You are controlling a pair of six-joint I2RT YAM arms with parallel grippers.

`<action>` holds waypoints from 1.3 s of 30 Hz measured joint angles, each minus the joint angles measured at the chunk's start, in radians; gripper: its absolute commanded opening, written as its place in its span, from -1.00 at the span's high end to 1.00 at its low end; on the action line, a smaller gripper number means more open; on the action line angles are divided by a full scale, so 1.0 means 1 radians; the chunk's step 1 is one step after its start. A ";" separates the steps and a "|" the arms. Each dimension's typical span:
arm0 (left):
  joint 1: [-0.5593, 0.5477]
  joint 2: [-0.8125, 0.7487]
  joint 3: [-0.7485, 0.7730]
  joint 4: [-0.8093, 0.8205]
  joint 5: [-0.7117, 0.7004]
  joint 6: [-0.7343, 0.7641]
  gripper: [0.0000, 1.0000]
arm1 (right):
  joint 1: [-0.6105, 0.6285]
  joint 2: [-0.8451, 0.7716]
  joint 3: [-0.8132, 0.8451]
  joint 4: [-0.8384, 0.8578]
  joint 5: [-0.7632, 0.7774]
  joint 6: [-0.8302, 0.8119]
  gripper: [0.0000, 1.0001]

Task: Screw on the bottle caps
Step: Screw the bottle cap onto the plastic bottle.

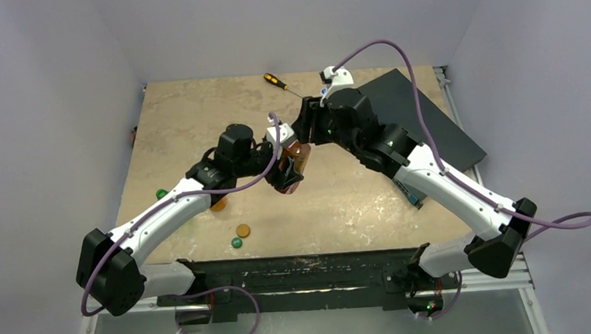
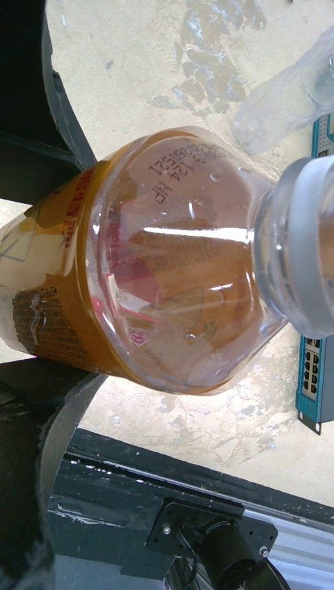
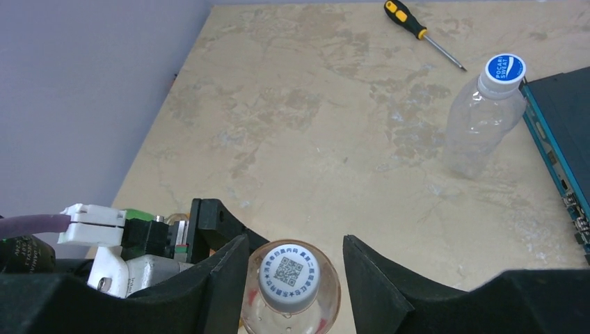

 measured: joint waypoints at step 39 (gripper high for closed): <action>0.003 -0.087 -0.013 0.135 0.346 -0.121 1.00 | -0.058 -0.109 -0.090 0.242 -0.435 -0.240 0.94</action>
